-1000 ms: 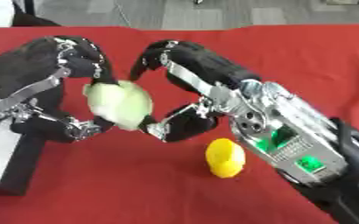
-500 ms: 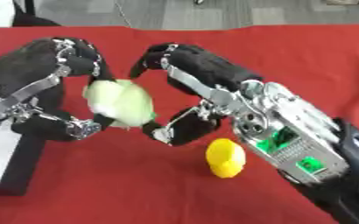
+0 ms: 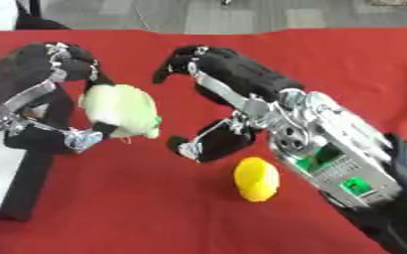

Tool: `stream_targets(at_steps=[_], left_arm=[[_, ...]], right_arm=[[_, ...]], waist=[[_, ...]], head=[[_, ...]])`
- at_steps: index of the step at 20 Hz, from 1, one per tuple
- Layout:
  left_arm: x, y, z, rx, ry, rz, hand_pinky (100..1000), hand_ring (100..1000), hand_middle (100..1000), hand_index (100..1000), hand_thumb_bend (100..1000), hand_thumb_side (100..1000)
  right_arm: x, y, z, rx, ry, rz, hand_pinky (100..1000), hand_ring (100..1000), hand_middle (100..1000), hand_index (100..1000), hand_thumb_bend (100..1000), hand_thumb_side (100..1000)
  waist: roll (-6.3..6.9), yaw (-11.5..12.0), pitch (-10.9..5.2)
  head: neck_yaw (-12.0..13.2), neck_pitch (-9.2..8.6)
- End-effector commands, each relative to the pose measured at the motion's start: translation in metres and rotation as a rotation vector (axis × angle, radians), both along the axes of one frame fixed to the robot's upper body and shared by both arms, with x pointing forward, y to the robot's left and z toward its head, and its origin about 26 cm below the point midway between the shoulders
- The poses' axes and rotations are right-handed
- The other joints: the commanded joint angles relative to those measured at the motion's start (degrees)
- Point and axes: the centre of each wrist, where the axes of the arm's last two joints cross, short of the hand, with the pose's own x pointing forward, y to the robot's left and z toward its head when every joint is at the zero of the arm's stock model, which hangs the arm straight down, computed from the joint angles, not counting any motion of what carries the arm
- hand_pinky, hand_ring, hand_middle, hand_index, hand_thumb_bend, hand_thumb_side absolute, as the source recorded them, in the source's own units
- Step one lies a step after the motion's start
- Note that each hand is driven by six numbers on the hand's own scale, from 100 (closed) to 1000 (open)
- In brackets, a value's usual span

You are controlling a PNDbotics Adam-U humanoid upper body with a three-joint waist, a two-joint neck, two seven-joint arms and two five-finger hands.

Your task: Pick up the objects with one hand, pass them to the other hand, and then place them into the box on the other side of the table.

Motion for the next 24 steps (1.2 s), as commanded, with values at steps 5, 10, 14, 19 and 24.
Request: stream_targets(at_steps=[5, 10, 14, 19, 24], left_arm=[[-0.004, 0.037, 0.016, -0.092, -0.07, 0.159, 718, 554, 337, 364, 100, 204], [-0.007, 0.06, 0.012, -0.158, -0.084, 0.268, 722, 554, 335, 365, 100, 240], [-0.011, 0.075, 0.004, -0.189, -0.072, 0.358, 723, 556, 335, 366, 100, 254], [-0.016, 0.09, -0.006, -0.212, -0.058, 0.457, 723, 558, 338, 369, 100, 268], [-0.02, 0.1, -0.013, -0.204, -0.038, 0.547, 722, 562, 344, 375, 100, 258]], right_arm=[[0.002, -0.01, 0.009, 0.022, -0.043, -0.046, 888, 855, 794, 786, 427, 100], [0.002, -0.012, 0.008, 0.033, -0.028, -0.063, 889, 855, 785, 776, 376, 100], [0.003, -0.014, 0.009, 0.071, -0.012, -0.083, 895, 862, 789, 775, 100, 100], [0.004, -0.018, 0.009, 0.105, 0.021, -0.097, 902, 867, 792, 782, 155, 100], [0.005, -0.021, 0.01, 0.115, 0.003, -0.105, 899, 861, 784, 777, 286, 100]], waist=[[-0.03, 0.1, -1.63], [-0.16, 0.5, -1.62], [-0.38, 0.7, -1.64], [-0.8, 1.1, -1.8], [-1.24, 1.3, -1.98]], head=[[1.5, 0.29], [2.9, 0.24], [4.0, 0.47], [5.0, 1.68], [5.9, 2.71]])
